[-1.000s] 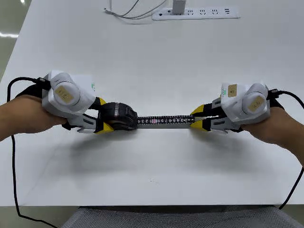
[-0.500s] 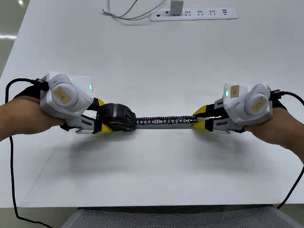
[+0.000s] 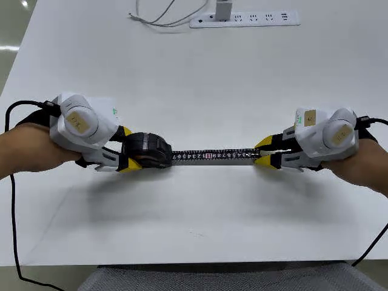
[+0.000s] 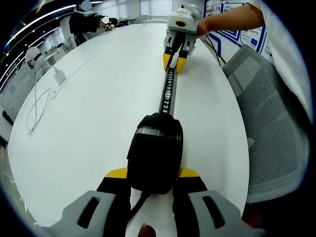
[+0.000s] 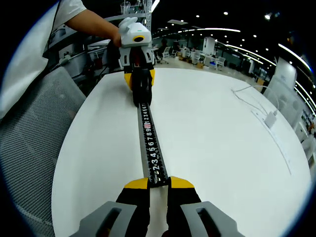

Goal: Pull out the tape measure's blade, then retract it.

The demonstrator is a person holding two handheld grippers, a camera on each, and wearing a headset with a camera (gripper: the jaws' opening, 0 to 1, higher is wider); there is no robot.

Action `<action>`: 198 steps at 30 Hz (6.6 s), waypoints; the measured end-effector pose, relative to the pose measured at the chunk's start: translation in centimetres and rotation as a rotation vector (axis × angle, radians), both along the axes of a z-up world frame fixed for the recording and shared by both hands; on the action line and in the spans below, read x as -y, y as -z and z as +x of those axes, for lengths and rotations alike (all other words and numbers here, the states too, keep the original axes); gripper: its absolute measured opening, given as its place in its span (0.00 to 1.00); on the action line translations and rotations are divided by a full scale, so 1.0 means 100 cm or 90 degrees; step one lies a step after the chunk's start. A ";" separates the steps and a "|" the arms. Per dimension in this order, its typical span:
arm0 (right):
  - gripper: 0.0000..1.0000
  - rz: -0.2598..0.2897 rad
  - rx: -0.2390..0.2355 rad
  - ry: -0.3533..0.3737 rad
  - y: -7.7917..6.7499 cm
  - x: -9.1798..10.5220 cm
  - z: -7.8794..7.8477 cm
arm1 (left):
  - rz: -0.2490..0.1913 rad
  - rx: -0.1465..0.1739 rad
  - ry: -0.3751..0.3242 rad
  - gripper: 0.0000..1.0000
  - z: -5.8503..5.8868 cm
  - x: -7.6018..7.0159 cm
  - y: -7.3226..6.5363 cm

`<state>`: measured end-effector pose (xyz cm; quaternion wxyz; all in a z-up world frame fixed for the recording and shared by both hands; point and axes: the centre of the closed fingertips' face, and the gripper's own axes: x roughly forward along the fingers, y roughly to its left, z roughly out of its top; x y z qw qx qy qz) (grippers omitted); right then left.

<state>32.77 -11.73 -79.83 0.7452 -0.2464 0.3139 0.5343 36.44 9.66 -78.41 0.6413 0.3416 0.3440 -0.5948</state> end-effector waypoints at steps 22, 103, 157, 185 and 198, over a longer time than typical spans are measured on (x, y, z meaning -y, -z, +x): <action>0.08 -0.030 0.005 -0.002 0.000 0.026 -0.002 | 0.001 0.000 0.000 0.27 -0.001 0.000 -0.001; 0.19 -0.109 -0.050 -0.002 0.003 0.066 -0.010 | 0.025 0.012 -0.004 0.35 0.000 0.000 0.000; 0.68 0.038 -0.004 0.276 -0.045 0.063 -0.052 | -0.212 0.052 -0.371 0.73 -0.038 -0.037 -0.041; 0.85 0.063 -0.008 0.326 -0.047 0.073 -0.099 | -0.229 0.044 -0.426 0.90 -0.087 -0.062 -0.037; 0.96 0.081 -0.009 0.360 -0.044 0.080 -0.115 | -0.239 0.030 -0.442 0.99 -0.098 -0.065 -0.034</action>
